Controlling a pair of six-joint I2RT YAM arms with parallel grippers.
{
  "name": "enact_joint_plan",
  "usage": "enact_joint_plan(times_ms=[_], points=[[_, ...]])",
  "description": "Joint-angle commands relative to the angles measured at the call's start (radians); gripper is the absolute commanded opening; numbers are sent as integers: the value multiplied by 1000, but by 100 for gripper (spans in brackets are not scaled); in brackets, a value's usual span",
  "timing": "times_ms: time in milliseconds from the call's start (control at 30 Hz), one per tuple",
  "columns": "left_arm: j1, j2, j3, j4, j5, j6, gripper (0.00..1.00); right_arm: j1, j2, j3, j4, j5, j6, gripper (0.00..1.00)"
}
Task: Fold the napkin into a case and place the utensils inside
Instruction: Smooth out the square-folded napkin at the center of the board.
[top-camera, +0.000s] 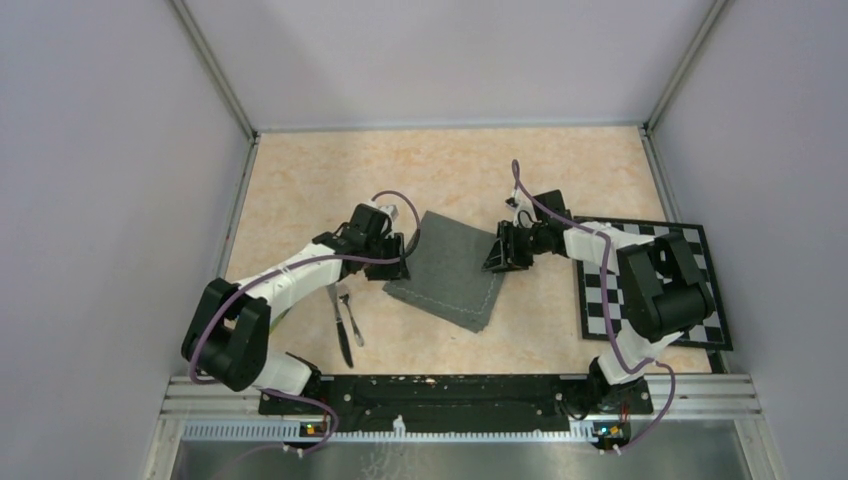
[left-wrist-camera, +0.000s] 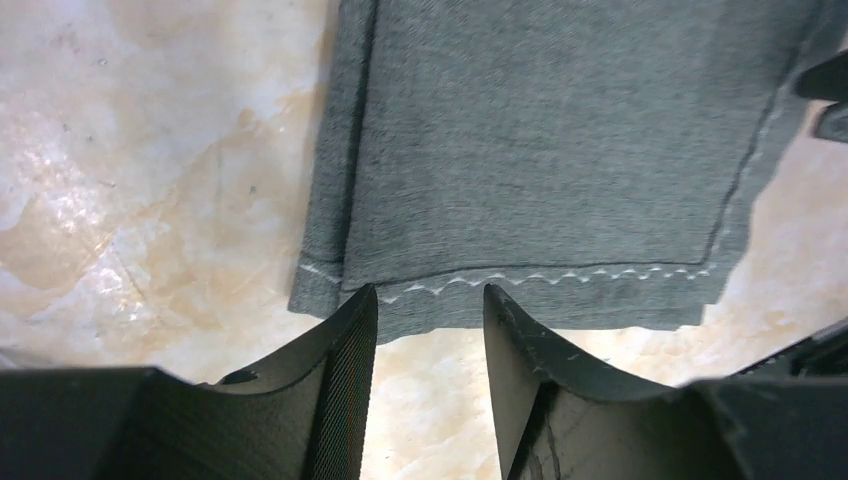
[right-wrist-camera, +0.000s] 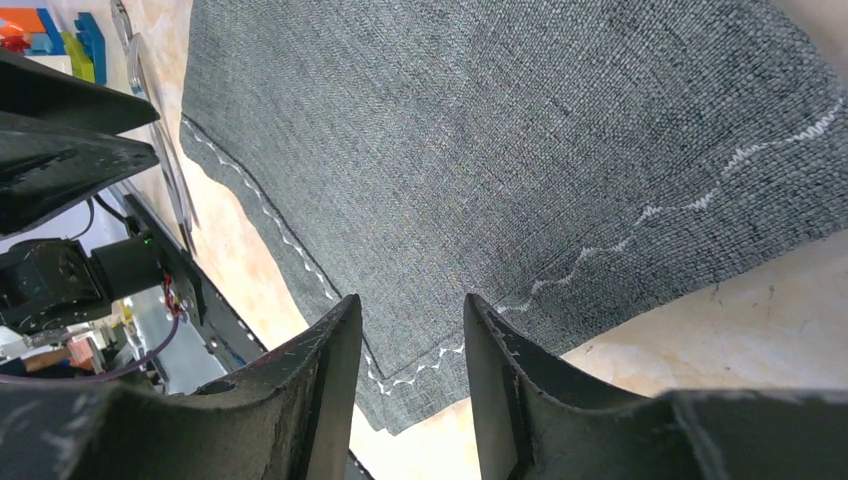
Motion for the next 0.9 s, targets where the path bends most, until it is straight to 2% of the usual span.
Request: enact_joint_plan(times_ms=[0,200,567,867], points=[[-5,27,44,-116,-61,50,48,-2,-31,20,23,-22,-26,42],[-5,-18,-6,-139,-106,34,51,-1,-47,13,26,-19,-33,41],[-5,31,-20,-82,-38,9,40,-2,-60,-5,37,-24,-36,41],[-5,43,-30,-72,-41,6,40,-2,-57,-4,52,-32,-30,40]])
